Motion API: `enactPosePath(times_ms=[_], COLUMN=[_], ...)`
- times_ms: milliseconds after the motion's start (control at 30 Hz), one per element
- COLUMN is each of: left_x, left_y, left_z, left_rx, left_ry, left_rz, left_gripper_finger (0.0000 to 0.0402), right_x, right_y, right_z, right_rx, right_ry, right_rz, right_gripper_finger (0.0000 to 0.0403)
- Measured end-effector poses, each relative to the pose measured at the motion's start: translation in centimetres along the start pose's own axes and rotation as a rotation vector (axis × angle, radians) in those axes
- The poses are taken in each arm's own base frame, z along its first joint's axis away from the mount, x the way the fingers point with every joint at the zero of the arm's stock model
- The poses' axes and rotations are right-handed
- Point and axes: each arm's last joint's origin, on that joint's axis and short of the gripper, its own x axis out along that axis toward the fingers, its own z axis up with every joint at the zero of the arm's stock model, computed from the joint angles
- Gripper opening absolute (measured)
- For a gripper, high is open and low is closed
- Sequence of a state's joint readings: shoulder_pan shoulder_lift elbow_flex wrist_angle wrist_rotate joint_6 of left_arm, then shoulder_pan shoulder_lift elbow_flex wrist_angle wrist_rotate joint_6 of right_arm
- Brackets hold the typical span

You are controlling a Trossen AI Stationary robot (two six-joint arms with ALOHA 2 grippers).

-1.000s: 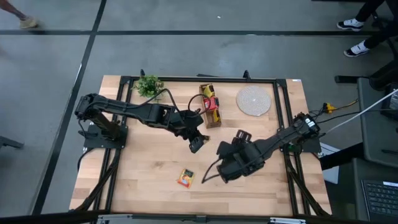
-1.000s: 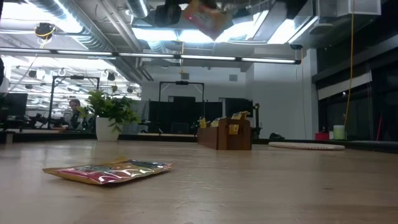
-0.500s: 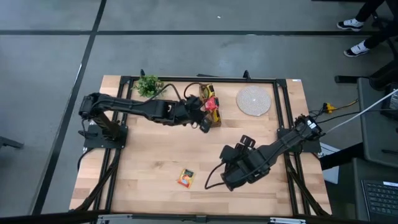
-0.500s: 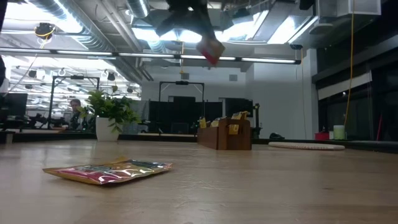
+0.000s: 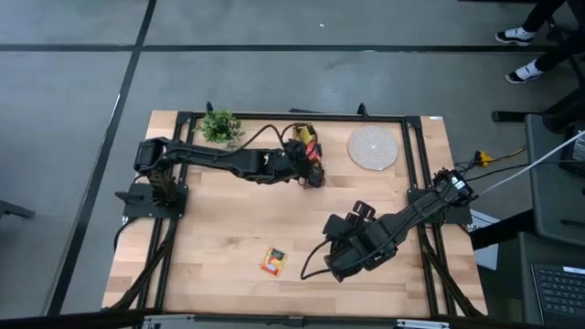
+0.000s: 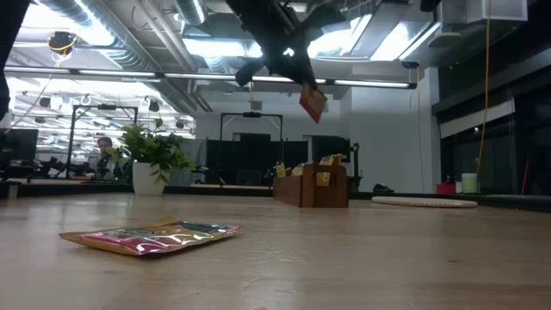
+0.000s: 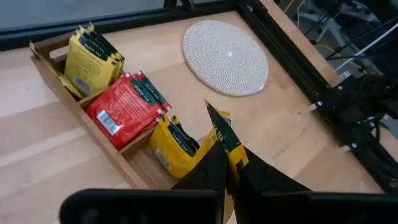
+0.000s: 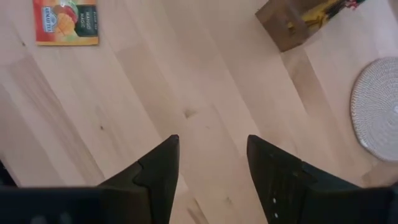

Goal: Pick & Place Tea
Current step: Put the orange tea bag into the left section of the wooden organizer

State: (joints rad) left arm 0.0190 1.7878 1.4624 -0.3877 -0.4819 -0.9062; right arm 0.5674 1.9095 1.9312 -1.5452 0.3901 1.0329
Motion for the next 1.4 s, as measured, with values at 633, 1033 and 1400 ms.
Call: enactPosePath(times_ms=[633, 1033, 1400], left_x=[-13.8, -20.8, -24.5], left_y=[-2.0, -0.9, 1.0], left_z=[2.3, 2.1, 1.2], left_rx=[0.222, 0.313, 0.44], left_ry=[-0.22, -0.278, -0.231], left_rz=[-0.199, -0.252, -0.271], left_gripper_finger=[0.0006, 0.0003, 0.0004], right_x=[-0.3, -0.4, -0.6], right_y=[1.5, 2.3, 1.8], right_z=[2.0, 5.3, 9.1], right_rx=[0.131, 0.125, 0.078], right_ry=[-0.299, -0.457, -0.598], right_rz=[0.081, 0.239, 0.358], right_gripper_finger=[0.0189, 0.0189, 0.0189])
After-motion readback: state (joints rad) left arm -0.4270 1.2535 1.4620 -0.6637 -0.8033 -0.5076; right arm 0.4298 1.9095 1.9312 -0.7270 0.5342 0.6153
